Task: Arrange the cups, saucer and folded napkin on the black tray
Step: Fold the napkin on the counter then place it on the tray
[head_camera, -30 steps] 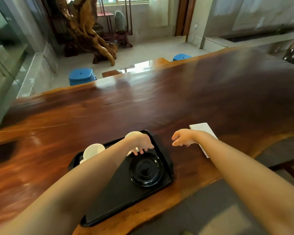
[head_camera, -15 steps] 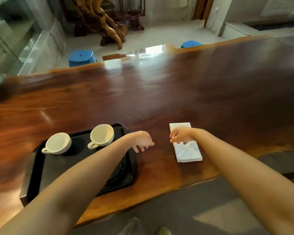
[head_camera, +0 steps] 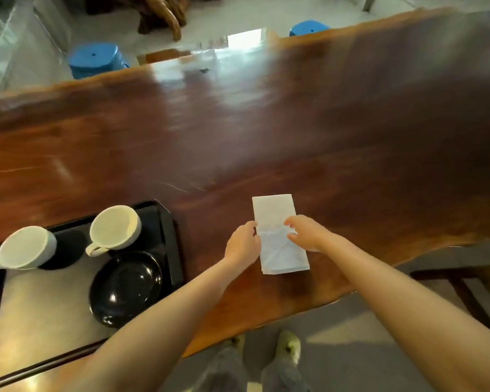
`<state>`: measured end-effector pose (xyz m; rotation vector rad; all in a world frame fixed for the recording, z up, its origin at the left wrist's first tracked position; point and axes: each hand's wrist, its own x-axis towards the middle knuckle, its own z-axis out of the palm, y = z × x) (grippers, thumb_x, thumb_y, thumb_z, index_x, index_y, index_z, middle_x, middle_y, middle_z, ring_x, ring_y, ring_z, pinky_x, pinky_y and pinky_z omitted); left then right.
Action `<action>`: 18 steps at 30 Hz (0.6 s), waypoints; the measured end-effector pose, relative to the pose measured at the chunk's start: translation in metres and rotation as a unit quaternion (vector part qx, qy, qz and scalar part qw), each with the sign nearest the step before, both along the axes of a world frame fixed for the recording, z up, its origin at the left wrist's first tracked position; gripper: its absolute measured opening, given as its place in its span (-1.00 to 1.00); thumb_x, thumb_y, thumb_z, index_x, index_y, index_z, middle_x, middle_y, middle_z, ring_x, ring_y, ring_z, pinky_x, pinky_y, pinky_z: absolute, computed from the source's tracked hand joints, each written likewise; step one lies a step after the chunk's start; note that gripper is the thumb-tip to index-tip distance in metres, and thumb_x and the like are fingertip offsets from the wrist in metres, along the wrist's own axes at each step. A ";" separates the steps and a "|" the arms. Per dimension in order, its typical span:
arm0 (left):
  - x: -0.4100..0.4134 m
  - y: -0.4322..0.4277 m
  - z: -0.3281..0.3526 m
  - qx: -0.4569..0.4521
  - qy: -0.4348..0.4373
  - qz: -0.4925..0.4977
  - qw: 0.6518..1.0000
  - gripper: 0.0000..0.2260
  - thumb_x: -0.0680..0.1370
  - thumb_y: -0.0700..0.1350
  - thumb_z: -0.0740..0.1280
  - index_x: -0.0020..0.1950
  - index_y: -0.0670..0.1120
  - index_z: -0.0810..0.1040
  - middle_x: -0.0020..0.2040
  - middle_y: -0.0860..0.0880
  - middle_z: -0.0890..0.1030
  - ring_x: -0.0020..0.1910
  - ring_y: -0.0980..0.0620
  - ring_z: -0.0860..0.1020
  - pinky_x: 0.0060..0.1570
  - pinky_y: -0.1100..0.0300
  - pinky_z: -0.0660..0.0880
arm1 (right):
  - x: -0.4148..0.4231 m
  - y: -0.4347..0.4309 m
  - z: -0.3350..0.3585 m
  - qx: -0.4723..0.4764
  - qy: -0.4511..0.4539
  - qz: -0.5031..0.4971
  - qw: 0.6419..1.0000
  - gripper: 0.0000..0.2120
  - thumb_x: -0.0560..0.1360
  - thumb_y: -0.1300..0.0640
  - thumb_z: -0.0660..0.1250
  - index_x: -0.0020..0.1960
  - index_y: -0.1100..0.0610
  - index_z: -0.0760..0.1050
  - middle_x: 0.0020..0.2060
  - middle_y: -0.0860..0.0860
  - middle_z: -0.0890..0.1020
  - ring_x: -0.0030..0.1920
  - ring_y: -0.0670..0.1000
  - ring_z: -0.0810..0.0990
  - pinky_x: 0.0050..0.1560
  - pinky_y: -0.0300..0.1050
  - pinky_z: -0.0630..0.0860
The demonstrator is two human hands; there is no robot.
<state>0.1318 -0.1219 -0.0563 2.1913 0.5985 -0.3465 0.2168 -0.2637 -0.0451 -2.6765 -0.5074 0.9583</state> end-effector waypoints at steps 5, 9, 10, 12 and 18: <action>-0.006 -0.043 -0.044 0.133 -0.075 -0.007 0.988 -0.59 0.63 -0.03 0.12 0.49 0.01 0.22 0.51 0.02 0.26 0.49 -0.02 0.23 0.47 0.06 0.15 | 0.006 -0.007 -0.044 0.036 -0.203 0.038 0.978 -0.63 0.58 0.15 0.18 0.38 0.14 0.31 0.35 0.08 0.41 0.31 0.10 0.39 0.31 -0.07 0.38; -0.020 -0.064 -0.078 0.248 -0.006 -0.059 0.967 -0.53 0.63 0.05 -0.11 0.53 -0.02 -0.04 0.57 -0.01 0.07 0.55 -0.05 0.03 0.46 -0.15 -0.07 | -0.003 0.000 -0.082 0.036 -0.215 0.237 0.947 -0.51 0.64 0.07 0.00 0.53 0.13 -0.03 0.55 0.06 0.01 0.54 0.09 -0.07 0.48 0.01 -0.17; -0.024 -0.067 -0.083 0.258 0.002 -0.050 0.965 -0.53 0.62 0.06 -0.14 0.52 -0.04 -0.01 0.55 -0.03 0.15 0.53 -0.08 0.11 0.43 -0.20 0.01 | -0.004 -0.002 -0.091 0.022 -0.212 0.277 0.937 -0.50 0.64 0.04 -0.07 0.53 0.13 -0.10 0.55 0.06 -0.07 0.54 0.09 -0.15 0.48 0.03 -0.24; -0.025 -0.071 -0.089 0.272 0.006 -0.036 0.962 -0.52 0.63 0.06 -0.24 0.51 -0.08 0.06 0.52 -0.05 0.23 0.50 -0.10 0.20 0.40 -0.25 0.09 | 0.001 -0.008 -0.106 0.011 -0.227 0.306 0.924 -0.47 0.63 -0.04 -0.15 0.52 0.10 -0.19 0.54 0.03 -0.15 0.53 0.08 -0.22 0.50 0.01 -0.36; -0.026 -0.071 -0.098 0.294 -0.006 -0.025 0.956 -0.49 0.61 0.13 -0.27 0.54 -0.01 -0.07 0.55 0.04 0.01 0.54 -0.05 0.02 0.44 -0.17 -0.18 | 0.036 -0.032 -0.106 0.017 -0.234 0.262 0.936 -0.41 0.54 -0.22 -0.28 0.47 0.00 -0.34 0.49 -0.08 -0.26 0.49 -0.06 -0.29 0.46 -0.07 -0.44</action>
